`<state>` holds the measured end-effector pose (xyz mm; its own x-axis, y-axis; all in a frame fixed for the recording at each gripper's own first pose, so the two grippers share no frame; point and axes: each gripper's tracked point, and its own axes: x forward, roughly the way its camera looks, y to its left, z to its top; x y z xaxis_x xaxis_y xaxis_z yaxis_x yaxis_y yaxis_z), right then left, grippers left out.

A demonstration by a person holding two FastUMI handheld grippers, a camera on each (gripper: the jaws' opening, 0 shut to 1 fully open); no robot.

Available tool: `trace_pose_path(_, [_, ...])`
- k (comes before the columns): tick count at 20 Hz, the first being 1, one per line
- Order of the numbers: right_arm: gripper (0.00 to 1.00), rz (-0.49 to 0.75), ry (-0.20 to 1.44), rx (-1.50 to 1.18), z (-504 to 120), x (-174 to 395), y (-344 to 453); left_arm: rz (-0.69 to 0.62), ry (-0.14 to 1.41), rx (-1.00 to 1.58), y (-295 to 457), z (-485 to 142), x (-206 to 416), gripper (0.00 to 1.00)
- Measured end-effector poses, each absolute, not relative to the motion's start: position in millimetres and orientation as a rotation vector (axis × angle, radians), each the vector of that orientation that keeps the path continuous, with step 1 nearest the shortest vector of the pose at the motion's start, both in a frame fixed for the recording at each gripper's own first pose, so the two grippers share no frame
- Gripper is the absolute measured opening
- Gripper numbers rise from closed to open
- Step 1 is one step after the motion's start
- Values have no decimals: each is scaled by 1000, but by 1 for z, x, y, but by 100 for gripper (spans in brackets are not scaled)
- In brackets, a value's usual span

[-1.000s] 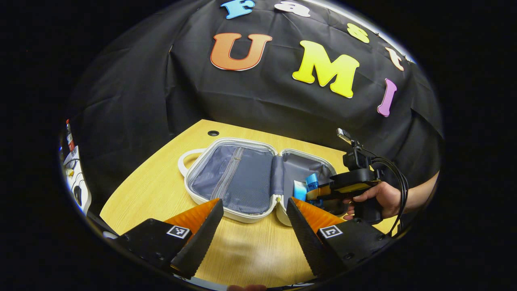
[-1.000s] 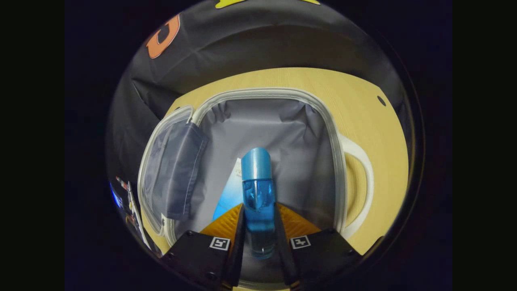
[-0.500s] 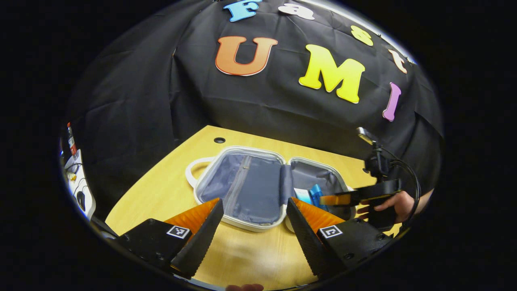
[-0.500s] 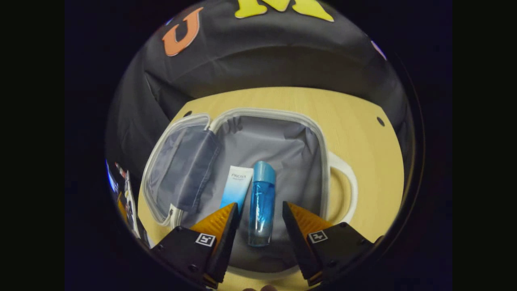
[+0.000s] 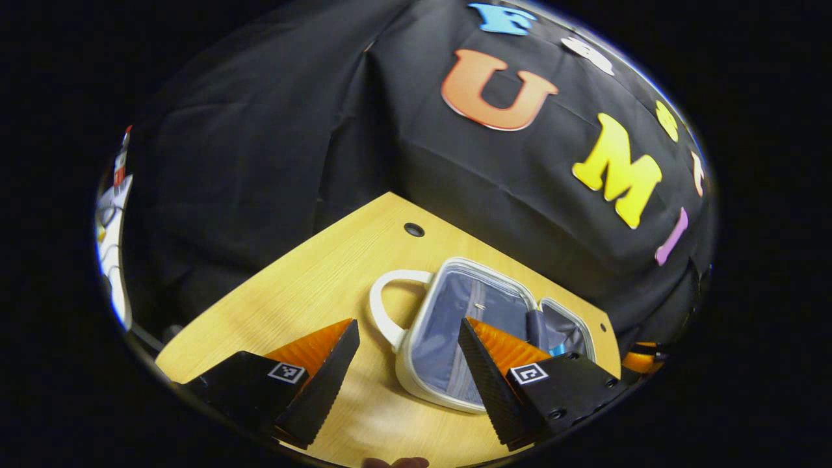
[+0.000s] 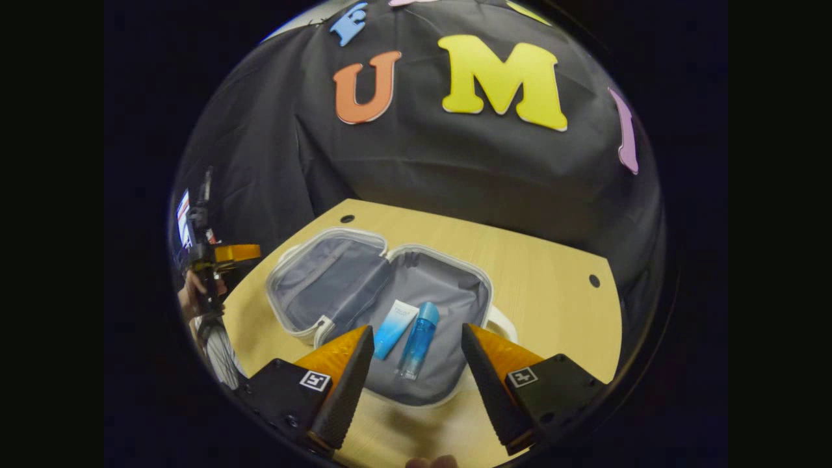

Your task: First open the suitcase, pack the skin care products into it, and then close the suitcase.

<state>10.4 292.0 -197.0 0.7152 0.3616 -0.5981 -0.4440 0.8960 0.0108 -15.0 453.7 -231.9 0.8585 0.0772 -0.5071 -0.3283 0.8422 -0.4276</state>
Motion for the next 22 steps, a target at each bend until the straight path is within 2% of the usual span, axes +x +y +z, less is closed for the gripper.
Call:
trace_pose_path(2, [80,444,596,-155,-181,2,281,239,522,-589,471,-251,-1,99])
trace_pose_path(3, [77,430,588,-164,-177,-1,274,230,535,-619,472,-257,6,99])
trace_pose_path(4, [80,414,584,-175,-176,-4,265,218,545,-635,474,-262,13,99])
trace_pose_path(5, [77,400,590,-172,-177,-7,260,216,555,-634,479,-267,20,99])
trace_pose_path(6, [80,390,602,-163,-179,-12,257,217,569,-627,482,-274,25,98])
trace_pose_path(10, [77,372,625,-169,-184,-19,245,215,651,-599,485,-297,43,96])
trace_pose_path(11, [77,367,622,-172,-183,-19,244,215,672,-590,486,-303,47,94])
trace_pose_path(12, [80,363,618,-167,-183,-17,244,220,691,-581,486,-308,50,88])
trace_pose_path(13, [80,355,617,-162,-181,-16,243,216,706,-579,486,-310,53,95])
trace_pose_path(14, [77,348,617,-157,-181,-16,241,211,714,-583,485,-310,57,75])
trace_pose_path(17, [80,332,612,-158,-179,-12,234,166,703,-600,474,-308,68,64])
trace_pose_path(18, [80,323,612,-149,-178,-11,231,180,718,-578,477,-311,69,52])
trace_pose_path(19, [77,315,611,-137,-176,-11,228,195,737,-553,483,-315,66,45])
trace_pose_path(20, [80,306,612,-129,-176,-10,224,196,742,-549,484,-315,66,30])
trace_pose_path(22, [80,299,603,-127,-173,-10,218,193,711,-575,483,-301,71,18])
